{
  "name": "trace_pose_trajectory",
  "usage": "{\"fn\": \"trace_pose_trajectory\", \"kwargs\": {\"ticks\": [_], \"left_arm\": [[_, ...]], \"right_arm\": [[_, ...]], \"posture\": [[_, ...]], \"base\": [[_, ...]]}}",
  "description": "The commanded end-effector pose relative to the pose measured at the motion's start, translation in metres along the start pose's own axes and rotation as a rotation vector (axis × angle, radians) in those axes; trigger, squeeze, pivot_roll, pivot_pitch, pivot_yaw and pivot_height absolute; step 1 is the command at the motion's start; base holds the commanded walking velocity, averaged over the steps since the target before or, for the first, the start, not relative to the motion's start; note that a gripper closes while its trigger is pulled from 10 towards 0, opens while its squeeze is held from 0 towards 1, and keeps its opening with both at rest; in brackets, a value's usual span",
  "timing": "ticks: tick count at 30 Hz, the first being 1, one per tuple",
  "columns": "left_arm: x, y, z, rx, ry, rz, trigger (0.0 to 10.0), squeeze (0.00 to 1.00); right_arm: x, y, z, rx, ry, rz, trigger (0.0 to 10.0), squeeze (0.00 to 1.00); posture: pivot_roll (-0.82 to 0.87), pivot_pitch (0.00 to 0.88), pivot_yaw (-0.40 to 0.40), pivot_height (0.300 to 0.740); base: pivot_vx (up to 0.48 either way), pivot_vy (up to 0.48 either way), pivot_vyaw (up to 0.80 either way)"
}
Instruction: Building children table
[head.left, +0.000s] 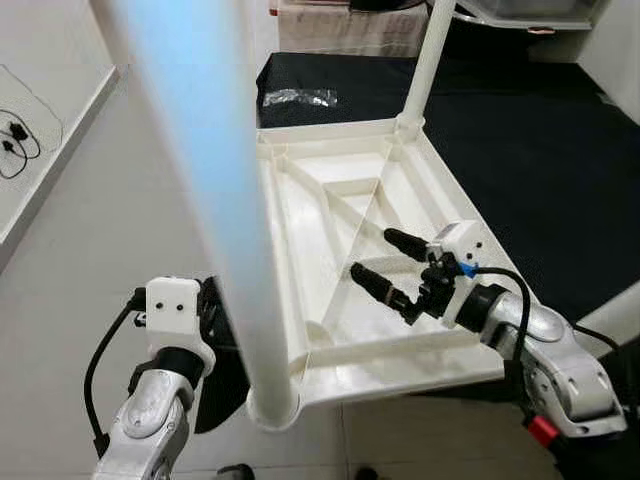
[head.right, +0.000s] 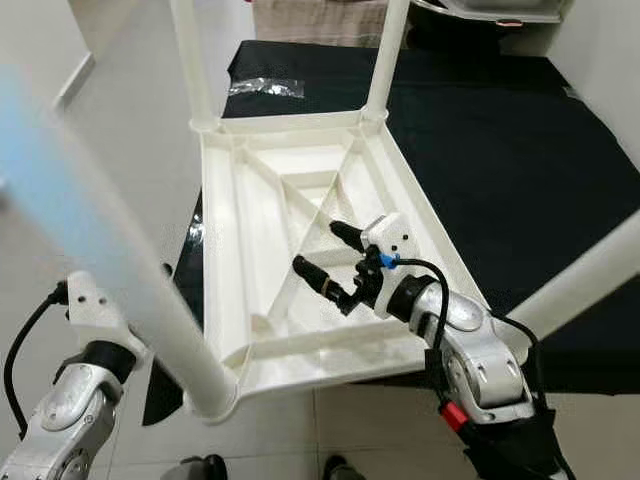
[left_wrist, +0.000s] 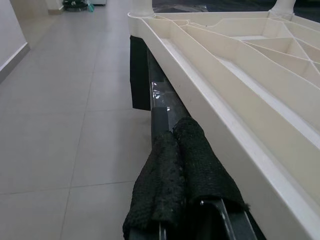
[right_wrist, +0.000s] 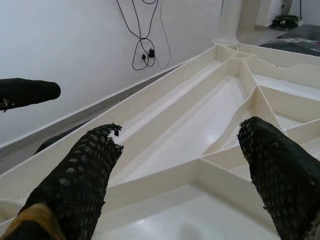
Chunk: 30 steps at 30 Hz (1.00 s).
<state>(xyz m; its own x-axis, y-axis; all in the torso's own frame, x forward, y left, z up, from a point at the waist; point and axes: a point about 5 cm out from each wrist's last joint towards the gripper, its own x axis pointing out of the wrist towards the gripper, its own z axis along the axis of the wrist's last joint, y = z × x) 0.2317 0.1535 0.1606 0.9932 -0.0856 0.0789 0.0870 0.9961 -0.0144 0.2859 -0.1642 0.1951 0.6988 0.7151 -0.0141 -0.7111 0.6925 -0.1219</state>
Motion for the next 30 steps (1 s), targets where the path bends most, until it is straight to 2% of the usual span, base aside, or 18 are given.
{"fn": "trace_pose_trajectory", "kwargs": {"ticks": [1, 9, 14, 17, 18, 19, 22, 23, 24, 25, 27, 30], "left_arm": [[-0.002, 0.001, -0.005, 0.009, 0.030, 0.002, 10.0, 0.00], [-0.001, 0.003, -0.004, -0.006, 0.023, 0.017, 10.0, 0.00], [-0.002, 0.005, -0.005, -0.020, 0.031, 0.021, 10.0, 0.00], [-0.008, 0.001, -0.011, -0.034, 0.053, -0.004, 10.0, 0.00], [-0.008, 0.001, -0.011, -0.034, 0.053, -0.004, 10.0, 0.00], [-0.011, -0.001, -0.013, -0.044, 0.067, -0.015, 10.0, 0.00], [-0.013, -0.002, -0.015, -0.049, 0.074, -0.019, 10.0, 0.00], [-0.017, -0.006, -0.017, -0.061, 0.090, -0.039, 10.0, 0.00], [-0.017, -0.006, -0.017, -0.061, 0.090, -0.039, 10.0, 0.00], [-0.022, -0.010, -0.018, -0.078, 0.106, -0.074, 10.0, 0.00], [-0.032, -0.019, -0.020, -0.080, 0.137, -0.159, 10.0, 0.00], [-0.037, -0.023, -0.020, -0.071, 0.147, -0.205, 10.0, 0.00]], "right_arm": [[-0.002, 0.002, -0.001, 0.005, 0.004, 0.014, 10.0, 0.00], [0.001, 0.008, -0.003, -0.001, 0.014, 0.043, 10.0, 0.00], [-0.001, 0.016, -0.001, -0.025, 0.050, 0.166, 10.0, 0.00], [-0.002, 0.017, 0.003, -0.032, 0.063, 0.288, 10.0, 0.00], [-0.002, 0.017, 0.003, -0.032, 0.063, 0.288, 10.0, 0.00], [-0.002, 0.017, 0.004, -0.047, 0.072, 0.335, 0.0, 0.00], [-0.001, 0.016, 0.004, -0.059, 0.077, 0.347, 0.0, 0.00], [-0.001, 0.018, 0.002, -0.074, 0.110, 0.410, 0.0, 0.00], [-0.001, 0.018, 0.002, -0.074, 0.110, 0.410, 0.0, 0.00], [0.001, 0.021, -0.002, -0.111, 0.167, 0.484, 0.0, 0.00], [0.008, 0.023, -0.015, -0.186, 0.277, 0.553, 0.0, 0.00], [0.018, 0.020, -0.022, -0.215, 0.339, 0.536, 0.0, 0.00]], "posture": [[0.00, 0.143, -0.038, 0.740], [0.00, 0.142, -0.035, 0.740], [0.00, 0.142, -0.027, 0.740], [0.00, 0.143, -0.022, 0.740], [0.00, 0.143, -0.022, 0.740], [0.01, 0.144, -0.020, 0.740], [0.01, 0.144, -0.020, 0.740], [0.01, 0.144, -0.020, 0.740], [0.01, 0.144, -0.020, 0.740], [0.01, 0.148, -0.016, 0.740], [0.01, 0.148, -0.016, 0.740], [0.03, 0.157, -0.014, 0.740]], "base": [[-0.296, 0.000, 0.00], [-0.104, 0.000, 0.00], [0.000, 0.000, 0.00], [0.000, 0.000, 0.00], [0.000, 0.000, 0.00], [0.000, 0.000, 0.00], [0.000, 0.000, 0.00], [0.000, 0.000, 0.00], [0.000, 0.000, 0.00], [0.000, 0.000, 0.00], [0.000, 0.000, 0.00], [0.000, 0.000, 0.00]]}}
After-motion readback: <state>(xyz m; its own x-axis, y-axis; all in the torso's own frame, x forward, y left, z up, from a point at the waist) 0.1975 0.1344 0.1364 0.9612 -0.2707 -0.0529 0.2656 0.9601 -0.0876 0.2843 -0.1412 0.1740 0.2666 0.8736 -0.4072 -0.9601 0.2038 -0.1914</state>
